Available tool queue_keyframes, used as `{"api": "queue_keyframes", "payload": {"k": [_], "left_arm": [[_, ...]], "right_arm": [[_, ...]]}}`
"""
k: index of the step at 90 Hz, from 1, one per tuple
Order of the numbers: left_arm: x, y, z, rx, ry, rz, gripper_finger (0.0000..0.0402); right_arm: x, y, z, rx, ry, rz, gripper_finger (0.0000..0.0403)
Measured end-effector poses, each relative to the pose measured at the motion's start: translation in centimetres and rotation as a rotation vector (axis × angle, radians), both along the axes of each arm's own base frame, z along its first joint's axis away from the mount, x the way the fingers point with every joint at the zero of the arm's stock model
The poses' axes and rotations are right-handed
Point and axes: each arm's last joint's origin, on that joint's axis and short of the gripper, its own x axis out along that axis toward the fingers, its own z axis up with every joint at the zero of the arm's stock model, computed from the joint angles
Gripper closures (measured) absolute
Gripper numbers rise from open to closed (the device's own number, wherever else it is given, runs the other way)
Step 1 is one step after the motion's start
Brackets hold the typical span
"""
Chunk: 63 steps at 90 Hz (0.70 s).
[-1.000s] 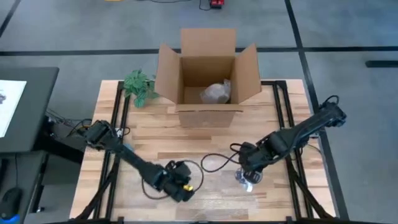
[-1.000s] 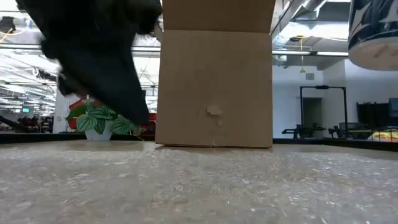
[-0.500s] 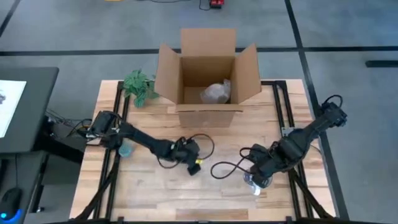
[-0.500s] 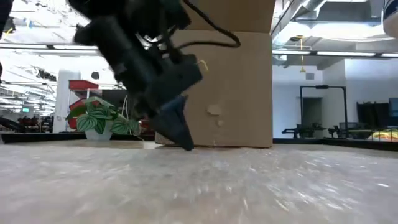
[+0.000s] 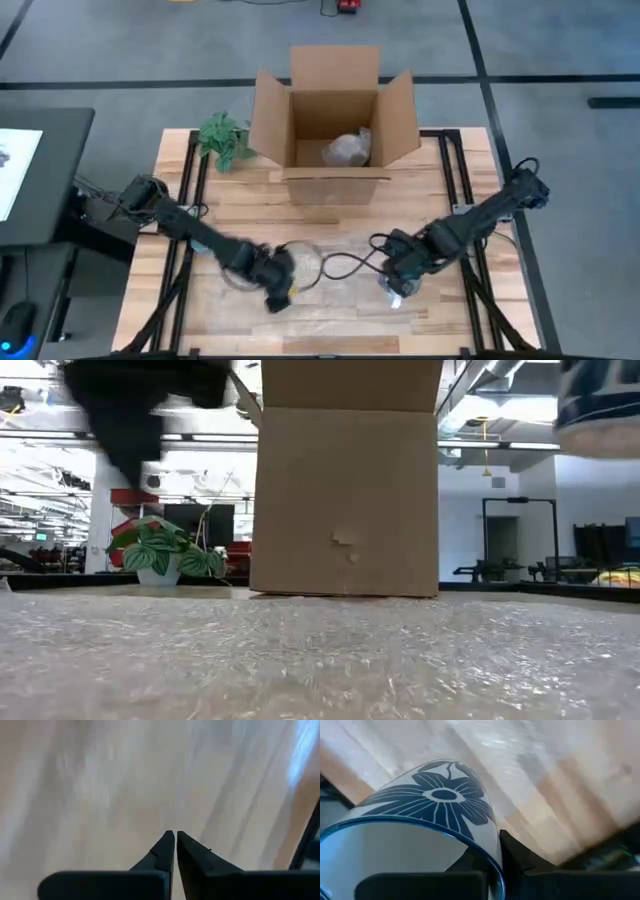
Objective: Wrap mug
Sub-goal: Wrap the blue mug with bubble wrap
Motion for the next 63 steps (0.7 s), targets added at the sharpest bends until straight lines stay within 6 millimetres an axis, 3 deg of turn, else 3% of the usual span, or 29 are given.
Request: {"api": "queue_keyframes", "payload": {"k": [10,35,47,63], "left_arm": [[-2.4,-2.5,-0.2,0.0,0.056,0.068,0.0402],[-7.1,-7.5,0.8,-0.138,0.069,0.252,0.0402],[-9.3,-9.5,1.6,-0.207,0.071,0.316,0.0402],[-12.2,-11.2,1.5,-0.25,0.113,0.431,0.0402]], "right_arm": [[3.6,-0.1,-1.8,0.06,-0.052,0.035,0.0399],[12.3,-2.1,-5.8,-0.012,-0.067,0.185,0.0399],[15.6,-3.2,-7.0,-0.026,-0.049,0.207,0.0399],[17.8,-3.6,-8.2,-0.04,-0.02,0.252,0.0397]]}}
